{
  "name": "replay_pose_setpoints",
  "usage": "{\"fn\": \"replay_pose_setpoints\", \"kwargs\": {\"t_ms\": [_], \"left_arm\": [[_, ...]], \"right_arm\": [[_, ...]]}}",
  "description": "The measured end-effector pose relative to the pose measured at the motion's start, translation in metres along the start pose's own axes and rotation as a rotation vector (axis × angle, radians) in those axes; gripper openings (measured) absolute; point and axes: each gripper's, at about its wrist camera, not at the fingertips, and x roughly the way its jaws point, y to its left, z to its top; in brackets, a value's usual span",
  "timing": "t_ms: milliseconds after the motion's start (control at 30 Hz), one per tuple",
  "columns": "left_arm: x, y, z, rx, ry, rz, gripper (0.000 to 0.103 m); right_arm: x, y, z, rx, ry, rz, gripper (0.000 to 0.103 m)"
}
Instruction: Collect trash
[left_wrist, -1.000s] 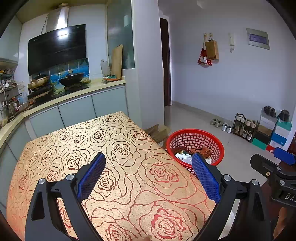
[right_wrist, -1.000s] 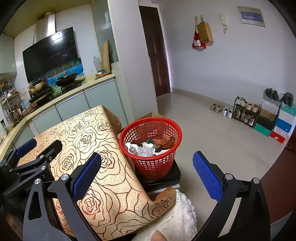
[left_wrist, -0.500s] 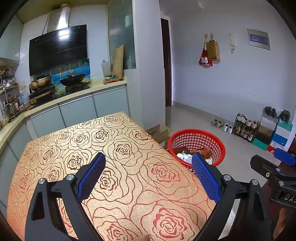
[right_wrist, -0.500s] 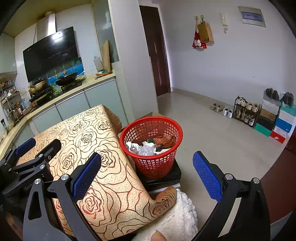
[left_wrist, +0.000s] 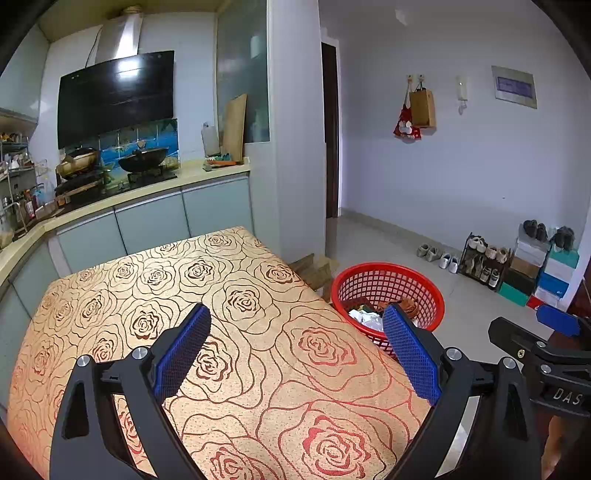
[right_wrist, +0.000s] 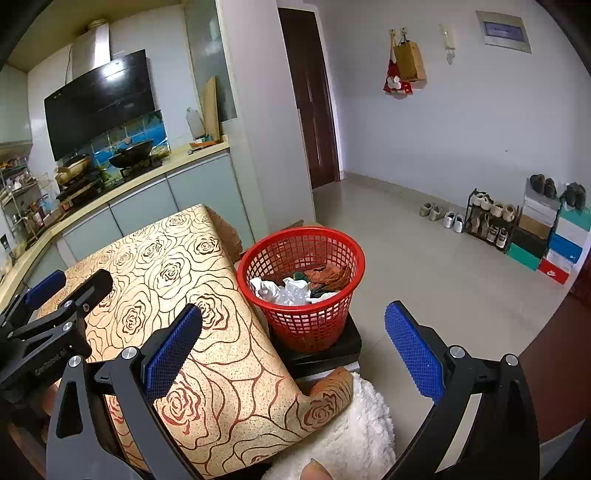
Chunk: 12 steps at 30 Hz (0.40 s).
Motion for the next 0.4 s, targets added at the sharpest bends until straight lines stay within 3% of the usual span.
{"fn": "replay_pose_setpoints", "kwargs": {"t_ms": [400], "left_arm": [[0.002, 0.013, -0.005, -0.028, 0.037, 0.012, 0.091]], "right_arm": [[0.011, 0.003, 0.002, -0.013, 0.014, -0.016, 0.096]]}}
